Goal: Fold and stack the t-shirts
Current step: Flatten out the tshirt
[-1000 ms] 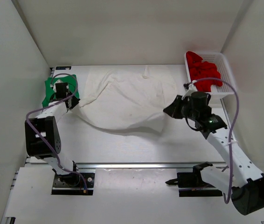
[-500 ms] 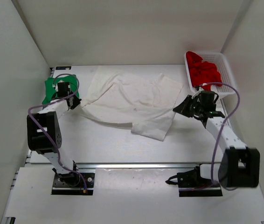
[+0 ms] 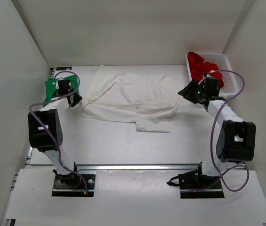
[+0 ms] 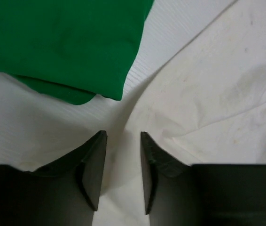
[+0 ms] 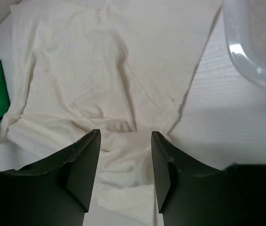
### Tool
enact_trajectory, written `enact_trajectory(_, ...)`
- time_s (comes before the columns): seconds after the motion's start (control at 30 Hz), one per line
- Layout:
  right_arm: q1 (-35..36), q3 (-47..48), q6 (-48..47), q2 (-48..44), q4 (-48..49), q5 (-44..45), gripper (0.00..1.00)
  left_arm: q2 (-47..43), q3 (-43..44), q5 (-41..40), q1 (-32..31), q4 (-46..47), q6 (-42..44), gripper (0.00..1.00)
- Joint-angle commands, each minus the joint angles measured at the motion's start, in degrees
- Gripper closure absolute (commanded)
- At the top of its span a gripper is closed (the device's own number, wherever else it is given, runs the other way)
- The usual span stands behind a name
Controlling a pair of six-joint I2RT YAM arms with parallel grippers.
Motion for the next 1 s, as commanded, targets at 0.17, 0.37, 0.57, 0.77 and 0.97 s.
enact_trajectory(0.17, 11.74, -25.2, 5.09, -21.01, 8.96, 4.96, 0.57, -9.52, 0.18, -6.84, 3.16, 2.98, 1.08, 0.37)
enact_trajectory(0.37, 18.7, -37.8, 6.77, -33.05, 7.41, 7.15, 0.84, -16.12, -11.85, -9.23, 4.21, 0.62, 2.84, 0.79)
enact_trajectory(0.57, 16.62, -40.36, 4.92, -42.55, 4.41, 7.87, 0.88, -24.63, -20.72, -10.33, 6.5, -5.18, -0.05, 0.91)
enact_trajectory(0.77, 17.47, -40.72, 4.48, -42.29, 7.74, 5.48, 0.86, -35.55, -33.56, -15.45, 4.66, 2.09, 0.38, 0.73)
enact_trajectory(0.97, 19.94, -40.8, 5.27, -42.11, 9.95, 4.17, 0.86, -29.15, -30.87, -10.62, 5.01, 5.19, 4.84, 0.67)
